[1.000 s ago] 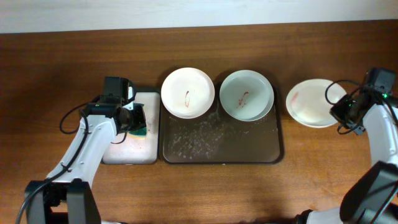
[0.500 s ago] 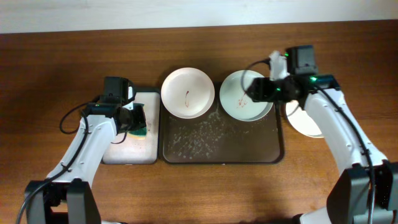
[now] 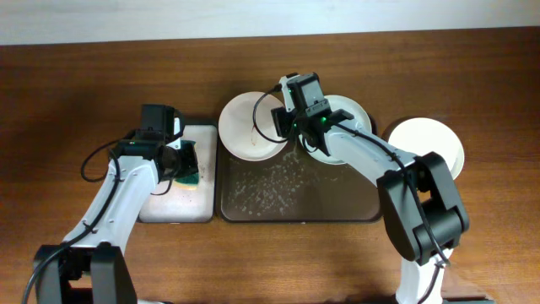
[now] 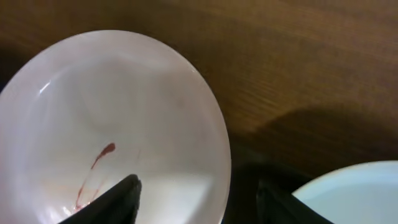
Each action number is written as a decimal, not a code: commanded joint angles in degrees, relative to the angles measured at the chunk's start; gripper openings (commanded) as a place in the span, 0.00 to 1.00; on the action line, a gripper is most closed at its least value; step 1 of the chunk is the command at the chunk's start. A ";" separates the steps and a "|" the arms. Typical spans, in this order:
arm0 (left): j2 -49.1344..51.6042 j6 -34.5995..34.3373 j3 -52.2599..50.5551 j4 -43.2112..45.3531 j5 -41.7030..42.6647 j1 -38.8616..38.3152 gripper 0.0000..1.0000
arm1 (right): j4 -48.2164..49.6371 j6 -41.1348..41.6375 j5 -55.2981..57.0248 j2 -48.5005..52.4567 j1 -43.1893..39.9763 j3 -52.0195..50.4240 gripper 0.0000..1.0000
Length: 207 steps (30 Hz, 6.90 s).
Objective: Clean dirty plates on tray and stack at the side
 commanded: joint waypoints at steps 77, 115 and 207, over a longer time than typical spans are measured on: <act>5.51 -28.65 2.27 6.05 -24.90 -34.01 0.00 | -36.41 28.70 -4.63 -5.31 0.20 -9.18 0.30; 4.68 2.82 -6.64 7.13 1.68 0.46 0.00 | -32.22 7.45 58.40 -25.27 25.42 -4.48 0.04; -9.99 10.10 -3.63 32.46 -6.58 0.42 0.00 | -23.45 0.37 -18.16 -2.80 -6.82 -7.08 0.04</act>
